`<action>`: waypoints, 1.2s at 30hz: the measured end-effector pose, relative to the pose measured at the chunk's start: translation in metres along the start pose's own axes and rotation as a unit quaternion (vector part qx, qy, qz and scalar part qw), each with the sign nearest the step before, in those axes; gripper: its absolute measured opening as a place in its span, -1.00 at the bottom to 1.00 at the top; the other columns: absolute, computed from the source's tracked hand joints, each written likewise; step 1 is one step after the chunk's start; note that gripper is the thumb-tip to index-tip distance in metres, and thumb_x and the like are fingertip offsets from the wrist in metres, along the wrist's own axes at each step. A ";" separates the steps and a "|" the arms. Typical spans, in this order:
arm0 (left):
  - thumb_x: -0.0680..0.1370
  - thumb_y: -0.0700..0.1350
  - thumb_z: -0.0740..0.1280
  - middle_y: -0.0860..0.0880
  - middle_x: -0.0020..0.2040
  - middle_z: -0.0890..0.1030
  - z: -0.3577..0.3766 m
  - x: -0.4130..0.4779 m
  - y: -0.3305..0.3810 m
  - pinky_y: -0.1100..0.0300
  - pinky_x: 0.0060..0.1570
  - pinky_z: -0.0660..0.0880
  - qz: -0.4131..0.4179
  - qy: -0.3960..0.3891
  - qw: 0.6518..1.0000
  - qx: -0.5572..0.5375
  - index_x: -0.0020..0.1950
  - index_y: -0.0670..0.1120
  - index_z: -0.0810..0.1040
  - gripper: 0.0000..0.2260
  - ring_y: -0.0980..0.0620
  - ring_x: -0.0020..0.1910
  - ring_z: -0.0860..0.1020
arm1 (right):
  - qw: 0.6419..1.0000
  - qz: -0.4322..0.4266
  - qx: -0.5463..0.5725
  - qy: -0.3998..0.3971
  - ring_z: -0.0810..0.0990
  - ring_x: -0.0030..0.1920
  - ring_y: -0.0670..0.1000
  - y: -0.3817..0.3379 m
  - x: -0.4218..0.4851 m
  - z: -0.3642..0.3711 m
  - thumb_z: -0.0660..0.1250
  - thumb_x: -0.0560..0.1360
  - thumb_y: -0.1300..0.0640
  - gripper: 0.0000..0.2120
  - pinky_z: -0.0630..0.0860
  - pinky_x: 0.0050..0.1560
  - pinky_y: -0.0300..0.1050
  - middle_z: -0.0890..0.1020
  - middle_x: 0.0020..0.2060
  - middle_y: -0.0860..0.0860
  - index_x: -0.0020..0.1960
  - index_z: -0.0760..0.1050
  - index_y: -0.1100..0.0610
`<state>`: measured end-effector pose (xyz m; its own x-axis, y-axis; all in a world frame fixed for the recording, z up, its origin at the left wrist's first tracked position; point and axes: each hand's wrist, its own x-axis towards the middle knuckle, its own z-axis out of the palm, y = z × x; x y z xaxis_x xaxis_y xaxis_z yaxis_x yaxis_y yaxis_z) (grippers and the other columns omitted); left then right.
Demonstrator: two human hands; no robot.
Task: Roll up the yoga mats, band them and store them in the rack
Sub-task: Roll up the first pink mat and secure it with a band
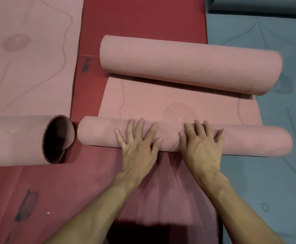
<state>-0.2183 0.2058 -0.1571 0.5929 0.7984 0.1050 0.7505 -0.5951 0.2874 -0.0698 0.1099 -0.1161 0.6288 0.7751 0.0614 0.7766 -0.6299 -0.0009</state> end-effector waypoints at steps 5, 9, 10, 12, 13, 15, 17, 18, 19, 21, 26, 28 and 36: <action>0.66 0.24 0.06 -0.08 0.58 0.35 -0.003 0.010 0.002 -0.47 0.51 -0.17 -0.003 0.000 1.000 0.006 0.53 0.21 0.41 -0.54 -0.22 0.62 0.16 | 0.999 -0.032 0.002 0.005 0.43 0.47 0.16 -0.001 -0.004 0.001 0.04 0.67 -0.12 -0.55 0.18 0.44 0.48 0.55 0.37 -0.01 0.41 0.49 0.03; 0.65 0.23 0.07 -0.15 0.68 0.17 0.005 0.000 0.003 -0.49 0.47 -0.21 0.005 0.032 0.998 0.051 0.66 0.14 0.20 -0.43 -0.28 0.66 0.05 | 1.000 -0.023 0.003 0.010 0.42 0.50 0.14 0.000 -0.004 0.006 0.01 0.67 -0.15 -0.50 0.18 0.44 0.48 0.54 0.42 -0.02 0.46 0.48 0.01; 0.65 0.24 0.08 -0.16 0.69 0.14 0.007 -0.004 0.004 -0.50 0.46 -0.20 0.002 0.037 0.998 0.056 0.67 0.13 0.17 -0.41 -0.28 0.66 0.03 | 1.000 -0.022 0.007 0.013 0.40 0.52 0.15 -0.001 -0.005 0.008 0.00 0.68 -0.15 -0.49 0.18 0.44 0.49 0.53 0.44 -0.01 0.47 0.48 0.02; 0.64 0.23 0.11 -0.16 0.68 0.15 0.009 -0.008 0.006 -0.54 0.44 -0.16 -0.001 0.038 0.998 0.055 0.66 0.13 0.23 -0.42 -0.28 0.67 0.02 | 0.999 -0.020 0.024 0.019 0.38 0.54 0.16 -0.003 -0.007 0.011 -0.03 0.69 -0.14 -0.47 0.17 0.46 0.50 0.52 0.46 0.01 0.49 0.48 0.03; 0.64 0.23 0.11 -0.15 0.67 0.19 0.010 -0.008 0.006 -0.56 0.44 -0.14 -0.002 0.038 0.998 0.052 0.65 0.13 0.28 -0.43 -0.28 0.66 0.03 | 0.999 -0.020 0.033 0.020 0.36 0.55 0.17 -0.004 -0.007 0.011 -0.03 0.69 -0.14 -0.47 0.16 0.47 0.51 0.51 0.47 0.02 0.50 0.47 0.04; 0.64 0.24 0.11 -0.13 0.65 0.25 0.009 -0.003 0.004 -0.56 0.43 -0.13 -0.001 0.035 0.999 0.040 0.61 0.13 0.35 -0.46 -0.26 0.66 0.06 | 0.999 -0.015 0.044 0.015 0.33 0.57 0.18 -0.005 -0.004 0.009 -0.06 0.69 -0.13 -0.45 0.14 0.49 0.52 0.47 0.50 0.05 0.52 0.44 0.05; 0.64 0.25 0.11 -0.12 0.63 0.29 0.005 0.006 0.005 -0.55 0.44 -0.15 -0.007 0.030 0.999 0.024 0.58 0.14 0.38 -0.47 -0.25 0.65 0.09 | 0.999 -0.011 0.048 0.018 0.30 0.58 0.20 -0.005 -0.001 0.008 -0.03 0.68 -0.14 -0.45 0.12 0.50 0.52 0.44 0.53 0.10 0.53 0.42 0.07; 0.63 0.25 0.11 -0.11 0.62 0.31 0.003 0.010 0.006 -0.55 0.44 -0.16 -0.013 0.028 0.999 0.016 0.57 0.14 0.39 -0.48 -0.25 0.64 0.11 | 0.999 -0.012 0.048 0.023 0.29 0.58 0.22 -0.004 -0.002 0.008 0.01 0.67 -0.14 -0.45 0.13 0.49 0.52 0.43 0.53 0.13 0.53 0.41 0.08; 0.63 0.25 0.11 -0.11 0.61 0.32 0.002 0.014 0.007 -0.54 0.45 -0.16 -0.018 0.028 0.999 0.011 0.56 0.14 0.41 -0.48 -0.25 0.63 0.12 | 0.998 -0.015 0.049 0.027 0.29 0.58 0.23 -0.003 -0.003 0.009 0.05 0.65 -0.15 -0.45 0.14 0.48 0.52 0.42 0.53 0.14 0.54 0.40 0.08; 0.62 0.25 0.11 -0.12 0.60 0.33 0.001 0.018 0.008 -0.54 0.46 -0.16 -0.022 0.027 0.999 0.011 0.56 0.15 0.40 -0.48 -0.26 0.63 0.14 | 0.998 -0.022 0.054 0.030 0.28 0.58 0.22 0.001 -0.004 0.012 0.07 0.64 -0.17 -0.44 0.16 0.48 0.52 0.40 0.54 0.13 0.55 0.38 0.06; 0.63 0.23 0.12 -0.17 0.67 0.18 0.007 0.009 0.006 -0.55 0.45 -0.11 -0.005 0.045 0.999 0.024 0.64 0.14 0.24 -0.44 -0.28 0.65 0.07 | 0.998 -0.021 0.056 0.019 0.26 0.59 0.18 0.003 0.001 0.011 0.06 0.67 -0.20 -0.45 0.15 0.50 0.49 0.40 0.54 0.08 0.56 0.36 0.03; 0.63 0.22 0.12 -0.17 0.67 0.17 0.009 0.002 0.006 -0.56 0.44 -0.07 0.006 0.052 0.998 0.039 0.64 0.12 0.25 -0.43 -0.29 0.65 0.07 | 0.998 -0.019 0.060 0.020 0.26 0.60 0.18 0.003 0.001 0.011 0.12 0.68 -0.19 -0.47 0.14 0.51 0.48 0.41 0.54 0.08 0.56 0.36 0.04; 0.66 0.21 0.12 -0.14 0.64 0.26 0.009 0.006 0.007 -0.57 0.45 -0.05 -0.002 0.045 0.998 0.042 0.61 0.12 0.33 -0.48 -0.28 0.64 0.12 | 0.997 -0.012 0.070 0.021 0.29 0.58 0.20 0.000 0.003 0.008 0.20 0.66 -0.18 -0.46 0.16 0.51 0.49 0.43 0.53 0.10 0.55 0.39 0.05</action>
<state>-0.2073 0.2054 -0.1630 0.5634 0.8039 0.1906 0.7775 -0.5939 0.2069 -0.0677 0.1126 -0.1239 0.6098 0.7856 0.1049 0.7912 -0.5957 -0.1383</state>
